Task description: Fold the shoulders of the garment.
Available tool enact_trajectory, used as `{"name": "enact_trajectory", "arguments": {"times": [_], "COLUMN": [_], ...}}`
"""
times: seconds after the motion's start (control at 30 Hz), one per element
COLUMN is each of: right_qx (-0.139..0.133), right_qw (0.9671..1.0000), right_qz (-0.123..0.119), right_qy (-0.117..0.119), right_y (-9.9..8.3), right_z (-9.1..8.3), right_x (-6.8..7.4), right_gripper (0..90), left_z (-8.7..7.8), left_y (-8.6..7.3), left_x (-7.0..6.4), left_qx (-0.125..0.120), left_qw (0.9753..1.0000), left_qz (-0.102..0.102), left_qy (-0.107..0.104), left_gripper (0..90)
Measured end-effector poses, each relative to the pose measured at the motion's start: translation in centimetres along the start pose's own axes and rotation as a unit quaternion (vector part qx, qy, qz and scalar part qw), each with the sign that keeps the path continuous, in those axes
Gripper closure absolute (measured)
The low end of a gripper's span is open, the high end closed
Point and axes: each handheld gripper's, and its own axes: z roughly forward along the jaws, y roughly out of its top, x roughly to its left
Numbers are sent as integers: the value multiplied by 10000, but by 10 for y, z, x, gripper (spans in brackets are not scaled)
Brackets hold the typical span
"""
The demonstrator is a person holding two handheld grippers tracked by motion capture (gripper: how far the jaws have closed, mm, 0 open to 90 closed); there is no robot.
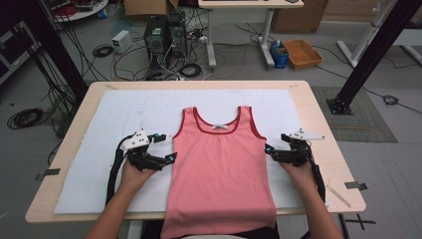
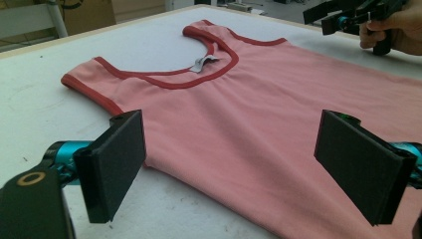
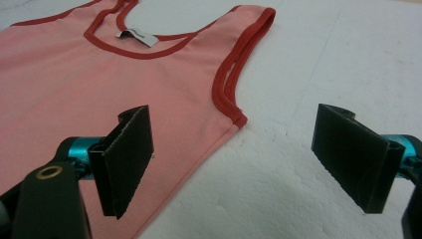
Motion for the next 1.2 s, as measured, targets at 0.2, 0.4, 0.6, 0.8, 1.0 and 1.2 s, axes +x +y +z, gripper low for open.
{"name": "enact_trajectory", "arguments": {"times": [0.2,0.4,0.6,0.8,1.0,1.2], "right_qx": [24,72,64,187,172,244], "right_qw": [10000,9997,9995,9993,9995,9995], "right_qz": [36,94,-97,-145,-103,-25], "right_qy": [27,234,297,283,259,192], "right_y": [1,12,36,58,74,86], "right_z": [0,1,3,9,15,26], "right_x": [-1,2,11,7,3,-2], "right_gripper": [164,164,164,164,164,164], "left_z": [0,0,-1,-1,0,1], "left_y": [0,0,0,0,0,1], "left_x": [1,2,3,3,2,2], "left_qx": [3,-37,-57,-49,2,47], "left_qw": [10000,10000,9999,9999,9999,9999], "left_qz": [-7,-89,-142,-149,-102,-105], "left_qy": [-4,-12,4,9,44,47], "left_gripper": [130,130,130,130,130,130]}}
